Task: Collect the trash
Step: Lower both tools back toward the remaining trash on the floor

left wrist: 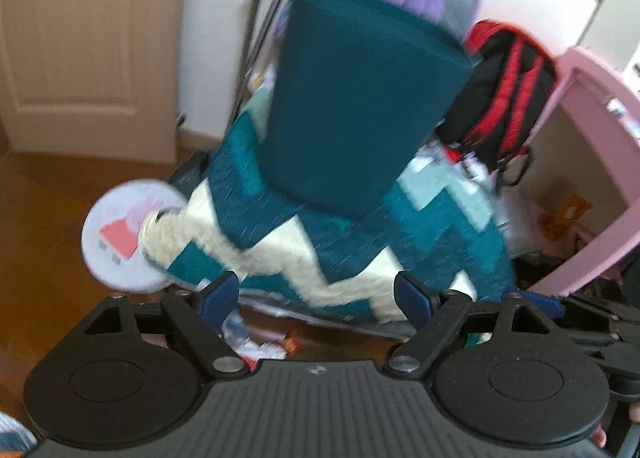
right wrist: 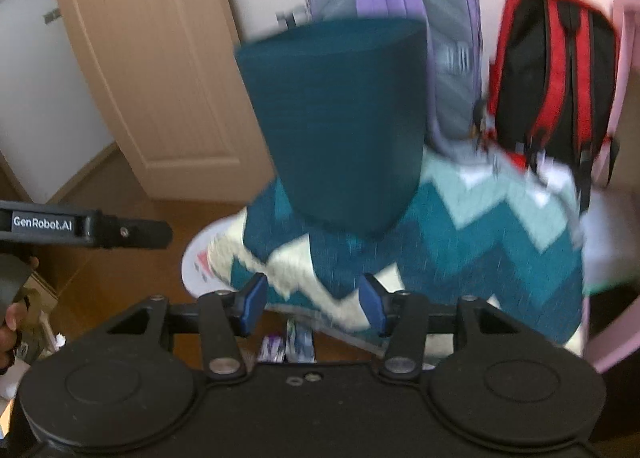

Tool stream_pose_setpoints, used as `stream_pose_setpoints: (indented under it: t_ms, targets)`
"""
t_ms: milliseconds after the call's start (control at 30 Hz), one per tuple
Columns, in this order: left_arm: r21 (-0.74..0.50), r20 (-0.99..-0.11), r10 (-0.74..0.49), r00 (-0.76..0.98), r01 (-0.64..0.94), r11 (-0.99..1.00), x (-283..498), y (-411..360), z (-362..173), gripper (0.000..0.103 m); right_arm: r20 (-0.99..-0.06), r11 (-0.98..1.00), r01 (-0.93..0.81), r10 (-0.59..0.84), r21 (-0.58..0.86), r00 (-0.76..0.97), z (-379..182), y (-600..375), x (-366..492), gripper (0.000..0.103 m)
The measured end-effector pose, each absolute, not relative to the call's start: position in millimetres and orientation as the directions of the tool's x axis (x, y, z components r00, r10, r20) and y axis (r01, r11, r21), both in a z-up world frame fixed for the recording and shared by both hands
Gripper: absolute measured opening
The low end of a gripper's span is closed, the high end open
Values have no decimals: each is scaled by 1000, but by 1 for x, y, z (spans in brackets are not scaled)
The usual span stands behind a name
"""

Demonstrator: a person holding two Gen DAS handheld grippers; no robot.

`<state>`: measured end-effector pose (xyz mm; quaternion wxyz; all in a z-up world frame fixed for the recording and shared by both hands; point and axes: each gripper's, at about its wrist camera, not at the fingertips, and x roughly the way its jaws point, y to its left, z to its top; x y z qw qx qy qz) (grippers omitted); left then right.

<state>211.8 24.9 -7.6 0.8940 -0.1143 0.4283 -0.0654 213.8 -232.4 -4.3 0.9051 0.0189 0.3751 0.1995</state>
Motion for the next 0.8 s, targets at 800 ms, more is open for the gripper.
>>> stream_pose_setpoints:
  t_ms: [800]
  targets:
    - [-160, -987, -156, 49, -102, 982, 265, 10, -351, 94, -953, 965, -159, 236, 208, 187, -339, -206, 290, 51]
